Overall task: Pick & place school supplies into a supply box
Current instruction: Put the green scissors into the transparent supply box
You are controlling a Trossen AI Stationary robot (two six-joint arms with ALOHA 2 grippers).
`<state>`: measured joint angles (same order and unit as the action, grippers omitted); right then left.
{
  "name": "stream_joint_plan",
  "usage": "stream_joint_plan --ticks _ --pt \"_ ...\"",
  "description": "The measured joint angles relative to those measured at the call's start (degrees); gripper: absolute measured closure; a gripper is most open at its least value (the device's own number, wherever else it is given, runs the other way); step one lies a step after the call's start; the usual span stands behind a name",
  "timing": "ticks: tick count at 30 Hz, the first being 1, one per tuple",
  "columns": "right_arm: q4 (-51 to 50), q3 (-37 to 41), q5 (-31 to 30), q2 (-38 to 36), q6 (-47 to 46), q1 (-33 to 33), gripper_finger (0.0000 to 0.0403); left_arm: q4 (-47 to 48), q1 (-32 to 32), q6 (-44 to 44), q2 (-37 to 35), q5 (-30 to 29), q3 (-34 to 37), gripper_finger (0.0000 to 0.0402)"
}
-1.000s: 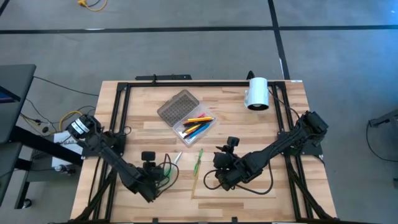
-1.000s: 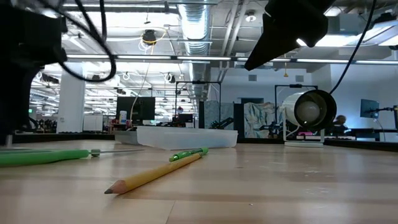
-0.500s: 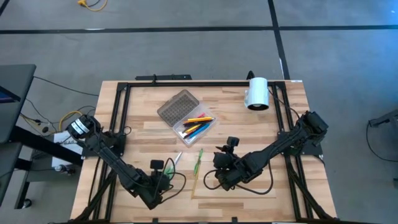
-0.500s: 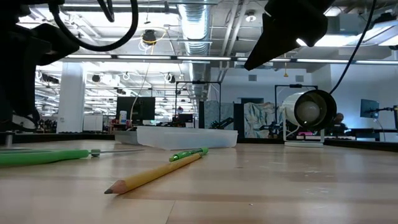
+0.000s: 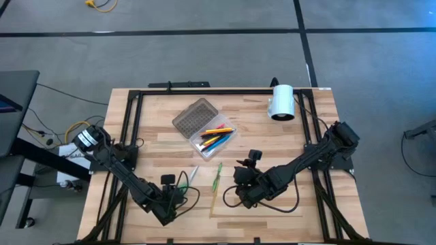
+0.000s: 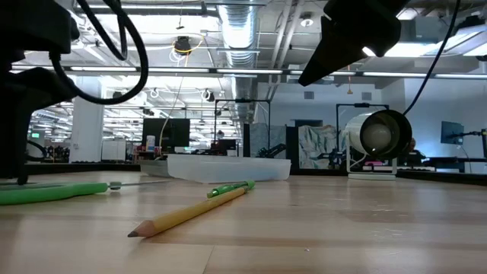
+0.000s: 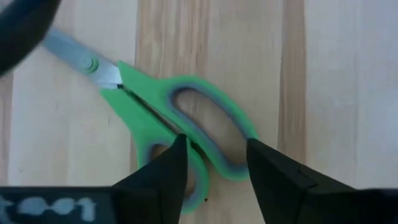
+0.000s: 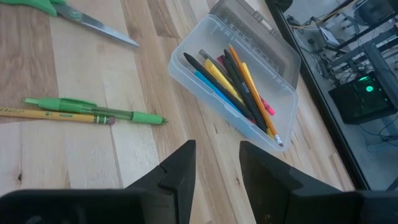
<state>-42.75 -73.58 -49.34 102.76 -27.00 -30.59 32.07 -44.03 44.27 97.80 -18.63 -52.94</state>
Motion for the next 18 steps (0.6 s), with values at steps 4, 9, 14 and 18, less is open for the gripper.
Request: stream_joint_plan --ticks 4,9,14,18 --pt "0.2 0.0 0.0 0.0 0.0 0.0 0.0284 -0.7 0.4 1.2 -0.1 0.1 1.4 0.0233" --pt "0.2 0.0 0.0 0.0 0.0 0.0 0.0284 0.8 1.3 3.9 -0.2 3.8 2.1 0.0234" --pt "0.2 0.0 0.0 0.0 0.0 0.0 0.0284 2.4 1.3 5.4 -0.1 7.0 2.1 0.0238" --pt "0.2 0.0 0.0 0.0 0.0 0.0 0.0284 3.1 1.4 4.5 -0.1 9.0 2.1 0.0239"
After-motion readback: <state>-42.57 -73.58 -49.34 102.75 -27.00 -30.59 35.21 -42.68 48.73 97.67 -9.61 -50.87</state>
